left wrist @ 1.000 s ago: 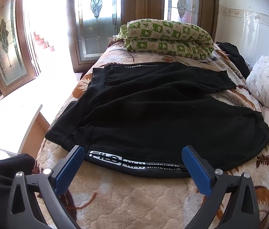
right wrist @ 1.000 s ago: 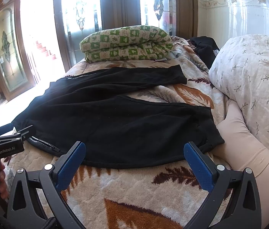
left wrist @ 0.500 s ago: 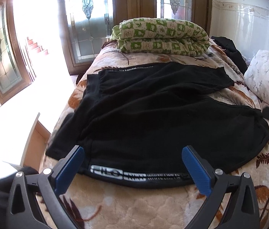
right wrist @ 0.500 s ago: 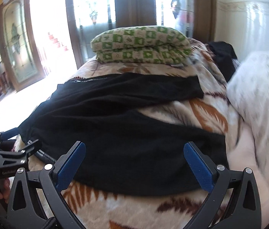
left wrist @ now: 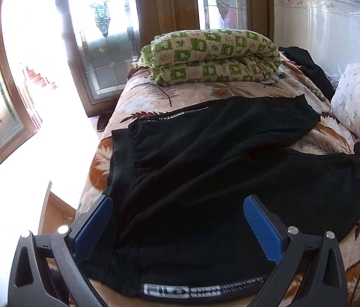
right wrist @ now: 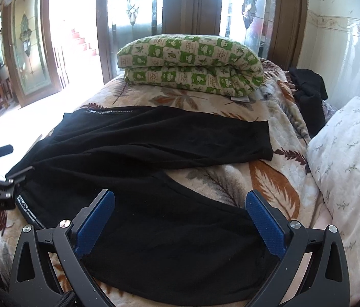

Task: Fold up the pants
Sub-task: 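Grasp the black sweatpants waistband with the left gripper while the right gripper grasps the waistband edge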

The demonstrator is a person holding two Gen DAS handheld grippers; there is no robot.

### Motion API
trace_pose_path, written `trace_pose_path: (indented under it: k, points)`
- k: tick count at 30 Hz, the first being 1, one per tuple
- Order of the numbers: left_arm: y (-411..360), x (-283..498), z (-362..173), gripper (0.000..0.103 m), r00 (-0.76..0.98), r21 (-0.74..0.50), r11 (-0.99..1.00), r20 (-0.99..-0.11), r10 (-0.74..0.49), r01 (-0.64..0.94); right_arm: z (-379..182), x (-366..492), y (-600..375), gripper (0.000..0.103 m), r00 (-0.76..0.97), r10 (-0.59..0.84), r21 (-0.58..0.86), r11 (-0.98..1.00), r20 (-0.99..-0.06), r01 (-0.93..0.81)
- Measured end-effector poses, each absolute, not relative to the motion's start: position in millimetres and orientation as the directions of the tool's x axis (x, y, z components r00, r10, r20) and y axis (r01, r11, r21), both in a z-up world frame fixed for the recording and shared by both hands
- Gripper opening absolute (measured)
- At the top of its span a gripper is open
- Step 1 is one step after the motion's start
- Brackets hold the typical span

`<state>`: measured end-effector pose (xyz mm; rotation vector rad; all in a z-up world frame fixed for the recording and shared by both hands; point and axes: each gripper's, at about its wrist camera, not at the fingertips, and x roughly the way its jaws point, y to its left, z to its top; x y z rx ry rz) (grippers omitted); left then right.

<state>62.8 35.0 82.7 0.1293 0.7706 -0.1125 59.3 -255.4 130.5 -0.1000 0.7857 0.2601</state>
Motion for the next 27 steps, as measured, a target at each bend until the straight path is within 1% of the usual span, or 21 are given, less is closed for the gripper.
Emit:
trace_pose_path:
  k: [5, 12, 15, 20, 27]
  points:
    - [47.3, 89.5, 80.3, 0.103, 0.694, 0.068, 0.985, -0.717, -0.064, 0.161, 129.0, 74.5, -255.0, 0.103, 0.660, 0.220, 0.019, 0.955, -0.718, -0.297]
    - [68.8, 131.7, 80.5, 0.103, 0.680, 0.065, 0.983, -0.730, -0.069, 0.169, 123.6, 104.5, -253.4, 0.103, 0.646, 0.238, 0.056, 0.956, -0.725, -0.289]
    - [79.8, 156.1, 73.8, 0.103, 0.659, 0.065, 0.988, -0.751, -0.044, 0.141, 119.8, 115.1, -253.1, 0.103, 0.647, 0.238, 0.065, 0.958, -0.724, -0.279]
    - [95.7, 203.5, 59.0, 0.103, 0.604, 0.014, 0.996, -0.796, -0.043, 0.088, 107.1, 131.4, -249.8, 0.103, 0.636, 0.250, 0.097, 0.959, -0.730, -0.266]
    - [105.6, 253.3, 36.8, 0.103, 0.549, 0.053, 0.997, -0.835, 0.016, 0.051, 91.7, 164.1, -236.1, 0.103, 0.612, 0.256, 0.082, 0.951, -0.749, -0.297]
